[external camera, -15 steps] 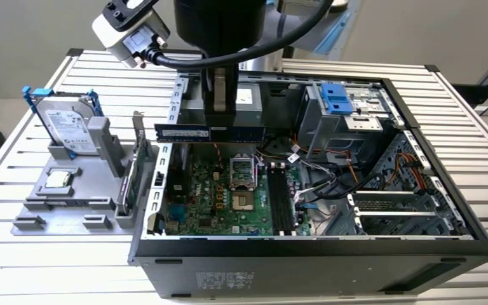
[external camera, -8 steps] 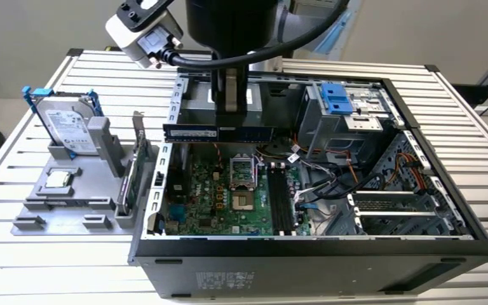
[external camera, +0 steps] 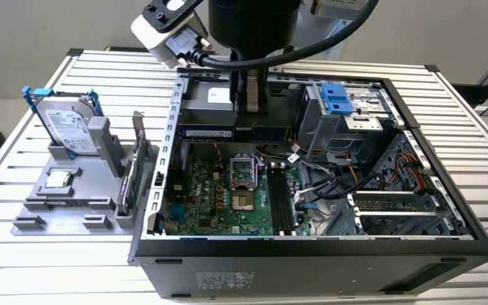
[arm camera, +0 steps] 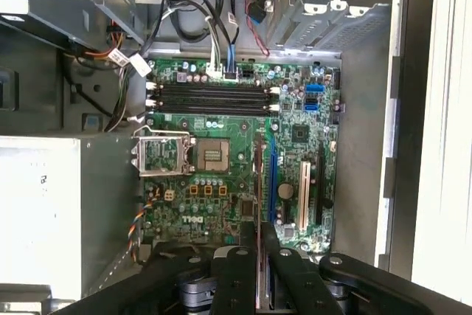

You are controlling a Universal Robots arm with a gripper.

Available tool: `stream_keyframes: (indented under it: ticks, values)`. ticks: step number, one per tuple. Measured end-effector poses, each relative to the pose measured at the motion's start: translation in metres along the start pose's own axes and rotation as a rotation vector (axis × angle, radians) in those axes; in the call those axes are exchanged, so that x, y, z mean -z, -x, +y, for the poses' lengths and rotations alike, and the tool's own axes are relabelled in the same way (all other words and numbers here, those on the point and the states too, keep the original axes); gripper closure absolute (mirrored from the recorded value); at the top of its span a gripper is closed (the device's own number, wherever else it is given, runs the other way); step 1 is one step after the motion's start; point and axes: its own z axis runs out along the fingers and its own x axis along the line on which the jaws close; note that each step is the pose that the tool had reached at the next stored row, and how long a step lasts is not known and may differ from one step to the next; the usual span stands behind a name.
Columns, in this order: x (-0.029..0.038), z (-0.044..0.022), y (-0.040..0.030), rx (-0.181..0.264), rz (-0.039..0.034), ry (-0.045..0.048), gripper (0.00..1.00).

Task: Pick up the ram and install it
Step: 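Pick up the ram and move it above insertion slot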

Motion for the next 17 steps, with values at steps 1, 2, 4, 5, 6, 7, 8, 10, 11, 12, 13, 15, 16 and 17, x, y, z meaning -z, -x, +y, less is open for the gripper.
stream_keyframes:
  ticks: [1, 2, 4, 5, 6, 7, 8, 10, 11, 12, 13, 15, 16, 17]
  values:
    - [-0.0001, 0.005, 0.0001, 0.0, 0.0001, 0.0, 1.0]
    - [-0.0001, 0.0075, 0.0001, 0.0, 0.0001, 0.0, 1.0]
    - [-0.0001, 0.0125, 0.0001, 0.0, 0.0001, 0.0, 1.0]
    - [-0.0001, 0.0149, 0.0001, 0.0, 0.0, -0.0002, 1.0]
    - [-0.0001, 0.0173, 0.0002, 0.0, 0.0, -0.0002, 1.0]
    - [-0.0001, 0.0198, 0.0002, 0.0, 0.0, -0.0002, 1.0]
    - [-0.0001, 0.0222, 0.0002, 0.0, 0.0001, -0.0003, 1.0]
    - [-0.0001, 0.027, 0.0003, 0.0, 0.0, -0.0004, 1.0]
    - [-0.0001, 0.0293, 0.0003, 0.0, 0.0001, -0.0005, 1.0]
    - [-0.0001, 0.0316, 0.0003, 0.0, 0.0001, -0.0006, 1.0]
    - [-0.0002, 0.0339, 0.0004, 0.0, 0.0, -0.0006, 1.0]
    - [-0.0002, 0.0385, 0.0004, 0.0, 0.0, -0.0007, 1.0]
    - [-0.0002, 0.041, 0.0004, 0.0, 0.0001, -0.0008, 1.0]
    - [-0.0002, 0.0432, 0.0005, 0.0, 0.0001, -0.0009, 1.0]
